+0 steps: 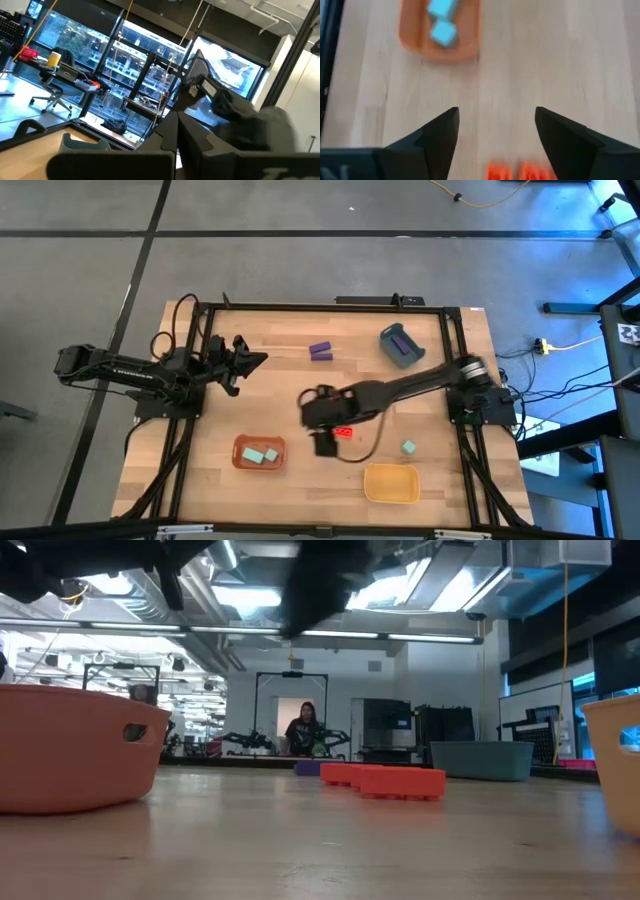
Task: Sort & place blocks by color
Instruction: Put the bottom violet block into the gray bin
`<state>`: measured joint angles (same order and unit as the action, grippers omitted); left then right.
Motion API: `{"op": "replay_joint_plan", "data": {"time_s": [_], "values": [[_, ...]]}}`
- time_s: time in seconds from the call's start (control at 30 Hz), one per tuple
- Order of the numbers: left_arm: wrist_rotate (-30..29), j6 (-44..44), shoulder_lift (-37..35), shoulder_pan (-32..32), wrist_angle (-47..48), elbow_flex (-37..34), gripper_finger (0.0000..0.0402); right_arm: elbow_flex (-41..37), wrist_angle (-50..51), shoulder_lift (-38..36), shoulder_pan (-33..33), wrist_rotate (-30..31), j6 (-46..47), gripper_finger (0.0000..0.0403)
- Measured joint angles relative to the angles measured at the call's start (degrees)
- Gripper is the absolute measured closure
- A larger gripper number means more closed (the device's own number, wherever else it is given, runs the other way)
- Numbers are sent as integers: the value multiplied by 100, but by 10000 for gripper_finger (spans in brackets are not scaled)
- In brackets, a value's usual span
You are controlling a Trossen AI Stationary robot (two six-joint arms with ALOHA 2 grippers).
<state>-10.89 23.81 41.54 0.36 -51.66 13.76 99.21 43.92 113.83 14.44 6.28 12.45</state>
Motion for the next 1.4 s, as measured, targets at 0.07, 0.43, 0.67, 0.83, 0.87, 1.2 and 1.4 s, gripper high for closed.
{"op": "replay_joint_plan", "data": {"time_s": [0.07,0.43,0.67,0.83,0.87,1.2,1.4], "values": [[53,-16,0,-1,-37,0,401,-903,-406,-652,59,41,408,147],[601,-13,0,-2,-24,0,401,-4670,-4551,-3556,156,767,1713,154],[614,-34,0,-2,26,0,401,-5546,-6594,-4484,-46,711,943,154],[614,-33,2,-2,33,0,401,-5577,-6906,-4776,-247,227,741,154],[612,-35,2,-2,35,0,401,-5580,-6898,-4809,-278,179,741,154],[551,-151,0,-2,496,0,393,-5580,-7288,-4837,-302,210,696,154],[396,-336,2,34,2200,494,337,-5580,-7414,-4837,-302,210,697,154]]}}
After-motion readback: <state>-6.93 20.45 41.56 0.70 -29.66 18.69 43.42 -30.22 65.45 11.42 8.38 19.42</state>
